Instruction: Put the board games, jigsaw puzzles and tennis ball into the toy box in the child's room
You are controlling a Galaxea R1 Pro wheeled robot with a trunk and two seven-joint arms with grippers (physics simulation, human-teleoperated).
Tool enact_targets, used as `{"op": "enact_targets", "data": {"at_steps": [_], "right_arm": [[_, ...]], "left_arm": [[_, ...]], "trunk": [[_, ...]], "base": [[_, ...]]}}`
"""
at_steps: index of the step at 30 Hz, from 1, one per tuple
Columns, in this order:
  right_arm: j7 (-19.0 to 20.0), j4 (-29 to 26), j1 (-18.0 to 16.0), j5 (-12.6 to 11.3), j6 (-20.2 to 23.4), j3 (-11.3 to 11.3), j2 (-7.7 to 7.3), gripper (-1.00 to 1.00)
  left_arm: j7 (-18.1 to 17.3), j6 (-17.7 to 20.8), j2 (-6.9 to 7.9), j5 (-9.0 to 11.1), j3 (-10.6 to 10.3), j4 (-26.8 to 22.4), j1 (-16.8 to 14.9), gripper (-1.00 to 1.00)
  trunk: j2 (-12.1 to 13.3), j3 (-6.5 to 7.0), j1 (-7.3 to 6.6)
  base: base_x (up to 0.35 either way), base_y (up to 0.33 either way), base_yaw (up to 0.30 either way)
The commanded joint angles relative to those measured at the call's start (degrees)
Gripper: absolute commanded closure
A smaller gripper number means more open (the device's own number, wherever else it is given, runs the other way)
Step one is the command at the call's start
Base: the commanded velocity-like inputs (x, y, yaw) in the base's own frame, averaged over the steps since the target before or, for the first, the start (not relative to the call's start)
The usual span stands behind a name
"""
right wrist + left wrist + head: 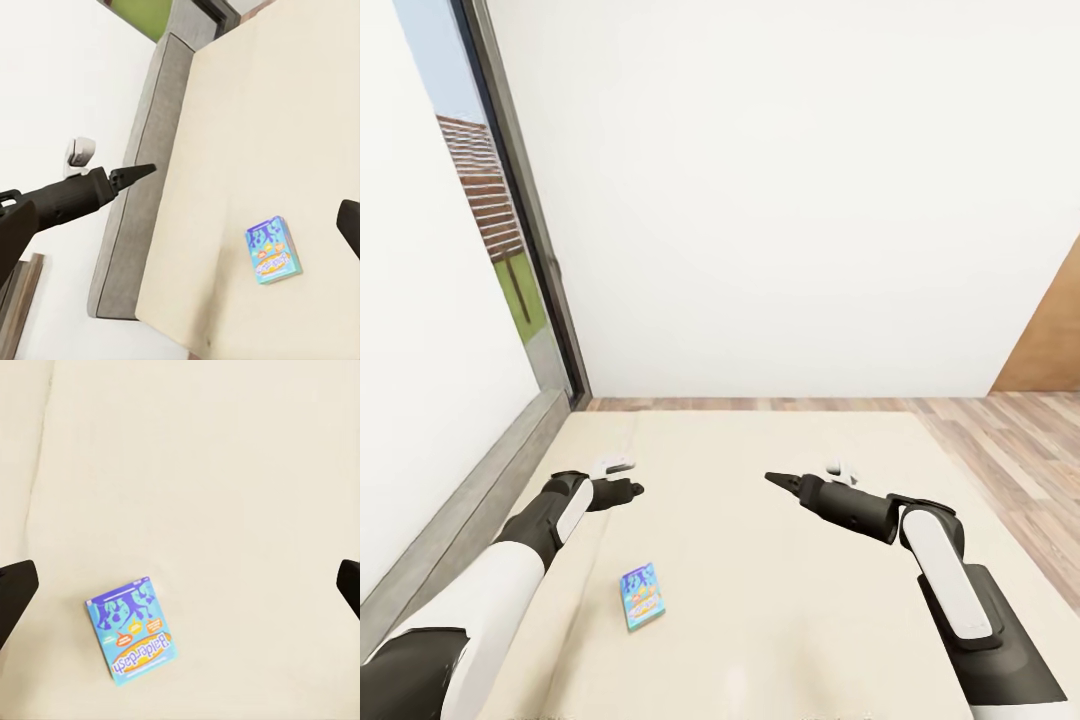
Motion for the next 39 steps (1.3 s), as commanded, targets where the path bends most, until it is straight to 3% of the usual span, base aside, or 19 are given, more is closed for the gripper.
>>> {"op": "enact_targets", "data": {"at_steps": [1, 22, 29, 34, 37, 39], "right_arm": [[0.28, -0.02, -0.06, 0.30, 0.17, 0.03, -0.03, -1.00], [0.27, 0.08, -0.06, 0.27, 0.15, 0.00, 0.05, -1.00], [-0.07, 1.33, -0.06, 0.47, 0.04, 0.01, 0.81, -1.00], [-0.07, 2.39, -0.01, 0.29, 0.88, -0.27, 0.35, -1.00], [-0.07, 2.51, -0.28, 0.21, 2.92, -1.56, 0.18, -1.00], [-0.07, 2.63, -0.43, 0.15, 3.81, -3.69, 0.15, -1.00]], "left_arm": [[-0.10, 0.25, 0.03, 0.07, -0.08, -0.06, -0.04, -1.00], [-0.18, 0.10, 0.01, 0.01, -0.25, 0.02, 0.00, -1.00], [-0.23, 0.09, -0.12, 0.06, -0.24, 0.02, -0.03, -1.00], [-0.44, 0.10, -0.03, 0.12, -0.20, 0.02, -0.02, -1.00], [-0.49, 0.10, 0.00, 0.16, -0.15, 0.02, 0.00, -1.00], [-0.50, 0.09, 0.00, 0.17, -0.18, 0.02, -0.02, -1.00]], "trunk": [[-0.13, -0.22, 0.03], [-0.13, -2.20, 0.03], [-0.13, -2.86, 0.03], [-0.13, -3.33, 0.03], [-0.13, -3.62, 0.03], [-0.13, -3.81, 0.03]], "base": [[0.000, 0.000, 0.000], [0.000, 0.000, 0.000], [0.000, 0.000, 0.000], [0.000, 0.000, 0.000], [0.000, 0.000, 0.000], [0.000, 0.000, 0.000]]}}
